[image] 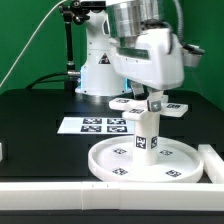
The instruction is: Assemble round table
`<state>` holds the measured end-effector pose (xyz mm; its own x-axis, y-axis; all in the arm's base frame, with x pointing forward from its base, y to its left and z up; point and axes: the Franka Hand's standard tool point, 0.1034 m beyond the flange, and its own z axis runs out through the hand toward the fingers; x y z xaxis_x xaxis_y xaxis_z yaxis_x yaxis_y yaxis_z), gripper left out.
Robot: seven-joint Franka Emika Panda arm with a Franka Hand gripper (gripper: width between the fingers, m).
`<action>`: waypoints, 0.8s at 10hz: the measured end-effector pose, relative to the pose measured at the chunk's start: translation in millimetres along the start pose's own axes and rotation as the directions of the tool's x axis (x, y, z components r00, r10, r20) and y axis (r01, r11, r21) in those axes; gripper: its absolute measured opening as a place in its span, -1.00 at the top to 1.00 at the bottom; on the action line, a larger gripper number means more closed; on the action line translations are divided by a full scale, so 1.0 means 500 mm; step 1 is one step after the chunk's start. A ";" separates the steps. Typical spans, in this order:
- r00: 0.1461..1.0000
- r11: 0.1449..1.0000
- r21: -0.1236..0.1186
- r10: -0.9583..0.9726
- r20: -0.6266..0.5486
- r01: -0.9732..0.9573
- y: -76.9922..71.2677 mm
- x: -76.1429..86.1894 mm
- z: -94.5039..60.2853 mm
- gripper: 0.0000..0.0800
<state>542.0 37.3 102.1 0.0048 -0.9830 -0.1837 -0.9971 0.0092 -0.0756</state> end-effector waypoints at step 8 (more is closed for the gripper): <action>0.946 0.944 0.067 0.320 0.047 -0.323 -0.015 -0.008 -0.035 -0.54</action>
Offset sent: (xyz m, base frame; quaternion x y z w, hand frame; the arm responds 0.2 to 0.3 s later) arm -0.0017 0.0009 -0.0026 -0.0048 -0.0001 0.2129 0.9771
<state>548.1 38.2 120.6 -0.3113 -0.9185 -0.2439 -0.9377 0.3386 -0.0780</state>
